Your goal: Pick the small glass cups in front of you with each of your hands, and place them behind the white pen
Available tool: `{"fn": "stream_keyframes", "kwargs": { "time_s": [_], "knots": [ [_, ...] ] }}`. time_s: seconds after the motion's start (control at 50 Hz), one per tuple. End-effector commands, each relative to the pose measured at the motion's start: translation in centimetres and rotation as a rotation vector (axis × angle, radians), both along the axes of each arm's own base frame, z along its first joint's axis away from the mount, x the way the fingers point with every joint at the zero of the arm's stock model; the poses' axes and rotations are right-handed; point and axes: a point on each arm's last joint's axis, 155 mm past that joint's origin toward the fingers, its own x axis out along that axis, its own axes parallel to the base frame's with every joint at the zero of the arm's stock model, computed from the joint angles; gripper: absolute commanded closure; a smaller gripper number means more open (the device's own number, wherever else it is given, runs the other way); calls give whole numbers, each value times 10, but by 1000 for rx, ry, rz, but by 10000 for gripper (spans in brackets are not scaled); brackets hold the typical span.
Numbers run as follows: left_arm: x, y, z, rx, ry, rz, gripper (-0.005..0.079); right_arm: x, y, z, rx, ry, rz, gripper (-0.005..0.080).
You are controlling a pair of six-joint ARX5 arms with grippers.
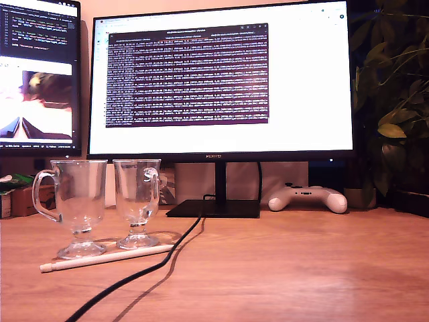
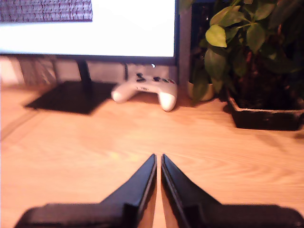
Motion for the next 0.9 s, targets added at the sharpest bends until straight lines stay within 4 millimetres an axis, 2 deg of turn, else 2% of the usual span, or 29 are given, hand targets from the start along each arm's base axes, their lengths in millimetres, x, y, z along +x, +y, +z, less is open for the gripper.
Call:
{"fn": "stream_keyframes", "kwargs": {
  "time_s": [0.0,0.14,0.32,0.88],
  "knots": [
    [-2,-1,-13,8,33,-9,753,0,-2,-2,-10,-1,-10,762],
    [-2,-2,-14,-1,36,-8,753,0,-7,-2,-24,2,-34,762],
    [-2,-1,-14,0,36,-7,753,0,-6,-2,28,5,-40,762],
    [-2,-2,-14,0,36,-8,753,0,-6,-2,27,3,-41,762]
  ]
}}
